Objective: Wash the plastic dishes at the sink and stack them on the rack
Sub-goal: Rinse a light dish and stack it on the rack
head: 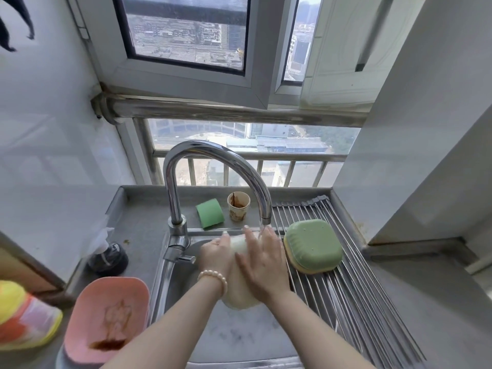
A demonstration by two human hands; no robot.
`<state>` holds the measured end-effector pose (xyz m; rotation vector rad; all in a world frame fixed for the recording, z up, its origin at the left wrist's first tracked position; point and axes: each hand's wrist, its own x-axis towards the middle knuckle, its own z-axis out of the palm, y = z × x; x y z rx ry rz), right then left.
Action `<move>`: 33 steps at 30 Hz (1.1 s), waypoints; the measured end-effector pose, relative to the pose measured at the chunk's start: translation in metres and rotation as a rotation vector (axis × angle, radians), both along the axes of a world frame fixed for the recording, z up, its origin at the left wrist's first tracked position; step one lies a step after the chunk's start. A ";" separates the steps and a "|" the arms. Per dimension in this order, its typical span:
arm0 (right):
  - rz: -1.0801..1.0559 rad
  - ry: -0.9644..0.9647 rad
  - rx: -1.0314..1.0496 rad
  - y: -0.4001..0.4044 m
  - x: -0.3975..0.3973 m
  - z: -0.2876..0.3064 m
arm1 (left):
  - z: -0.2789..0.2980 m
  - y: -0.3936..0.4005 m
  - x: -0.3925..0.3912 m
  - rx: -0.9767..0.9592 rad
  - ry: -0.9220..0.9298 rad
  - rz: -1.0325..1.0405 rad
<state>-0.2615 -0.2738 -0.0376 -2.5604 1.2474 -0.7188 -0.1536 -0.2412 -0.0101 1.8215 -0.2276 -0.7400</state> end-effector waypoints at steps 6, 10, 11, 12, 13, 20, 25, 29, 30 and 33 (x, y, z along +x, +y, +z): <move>-0.181 -0.034 0.543 -0.033 0.006 0.047 | 0.013 -0.003 -0.007 0.063 -0.284 -0.244; -0.384 -0.072 0.669 -0.041 -0.004 0.045 | 0.020 -0.012 -0.023 0.249 -0.777 -0.426; -0.433 -0.105 0.680 -0.042 -0.006 0.043 | 0.017 -0.015 -0.029 0.277 -0.918 -0.457; -0.471 -0.140 0.689 -0.043 -0.008 0.042 | 0.014 -0.017 -0.034 0.314 -1.031 -0.500; -0.499 -0.170 0.692 -0.043 -0.010 0.043 | 0.015 -0.017 -0.040 0.293 -1.083 -0.546; -0.527 -0.186 0.589 -0.035 -0.018 0.050 | 0.019 -0.031 -0.022 0.153 -0.754 -0.696; -0.591 -0.260 0.691 -0.033 -0.019 0.047 | 0.017 -0.020 -0.045 0.159 -0.967 -0.708; -0.565 -0.268 0.698 -0.032 -0.014 0.045 | 0.020 -0.025 -0.026 0.140 -0.842 -0.683; -0.568 -0.274 0.697 -0.031 -0.012 0.044 | 0.018 -0.030 -0.020 0.186 -0.723 -0.589; -0.603 -0.317 0.738 -0.031 -0.010 0.041 | 0.018 -0.025 -0.031 0.237 -0.891 -0.497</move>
